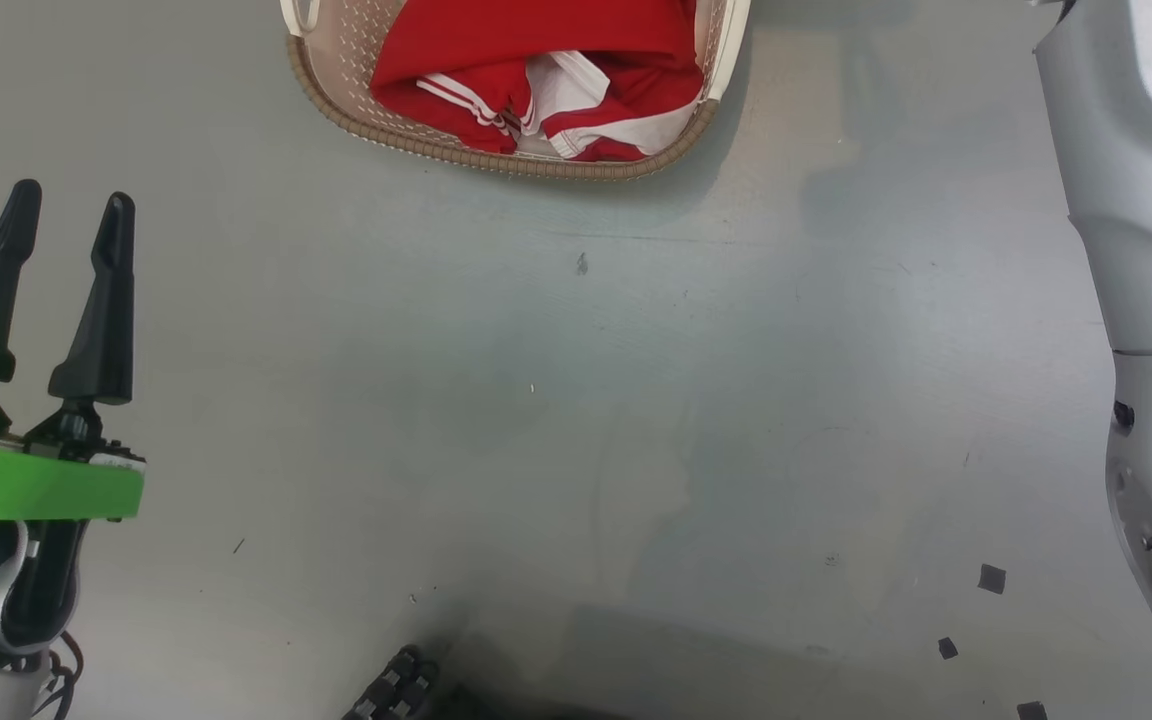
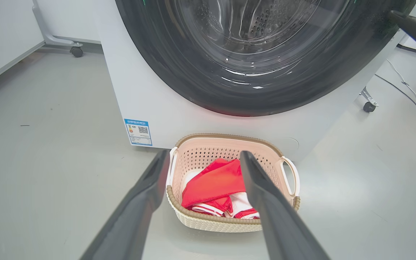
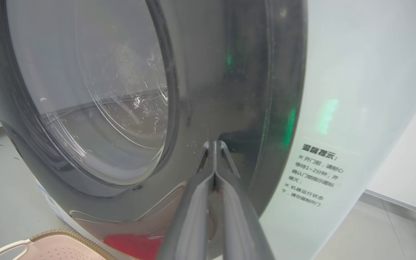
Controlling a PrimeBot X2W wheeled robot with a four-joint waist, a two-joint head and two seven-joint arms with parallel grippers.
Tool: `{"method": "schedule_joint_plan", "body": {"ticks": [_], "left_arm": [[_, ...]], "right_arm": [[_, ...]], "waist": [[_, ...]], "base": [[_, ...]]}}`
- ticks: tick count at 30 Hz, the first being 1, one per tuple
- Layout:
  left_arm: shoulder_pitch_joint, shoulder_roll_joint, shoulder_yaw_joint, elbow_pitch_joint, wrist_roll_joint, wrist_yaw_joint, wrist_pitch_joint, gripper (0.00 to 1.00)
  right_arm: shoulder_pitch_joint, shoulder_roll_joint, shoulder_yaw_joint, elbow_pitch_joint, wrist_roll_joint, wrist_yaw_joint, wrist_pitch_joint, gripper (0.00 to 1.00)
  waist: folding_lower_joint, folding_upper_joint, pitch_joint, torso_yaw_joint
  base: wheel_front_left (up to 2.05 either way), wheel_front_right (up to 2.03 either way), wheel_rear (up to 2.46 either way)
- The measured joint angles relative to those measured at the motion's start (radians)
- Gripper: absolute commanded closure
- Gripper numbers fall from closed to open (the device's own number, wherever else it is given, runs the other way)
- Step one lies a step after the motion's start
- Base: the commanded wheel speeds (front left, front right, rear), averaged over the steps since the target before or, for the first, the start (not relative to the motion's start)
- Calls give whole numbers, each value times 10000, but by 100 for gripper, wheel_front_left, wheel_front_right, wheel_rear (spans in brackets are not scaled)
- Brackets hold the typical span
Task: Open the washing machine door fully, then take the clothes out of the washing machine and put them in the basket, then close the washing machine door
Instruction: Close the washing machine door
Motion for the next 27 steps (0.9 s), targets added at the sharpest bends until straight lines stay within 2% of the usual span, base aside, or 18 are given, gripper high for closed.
{"method": "schedule_joint_plan", "body": {"ticks": [17, 27], "left_arm": [[-267, -282, -201, 395, -29, 0, 0, 0], [-233, -382, -359, 779, 215, 0, 0, 0]], "right_arm": [[150, 2, -303, 405, -169, -6, -499, 100], [2023, -123, -280, 723, 523, -88, -1210, 100]], "waist": [[0, 0, -215, 90], [0, 0, -1146, -57]], "base": [[0, 0, 0], [0, 0, 0]]}}
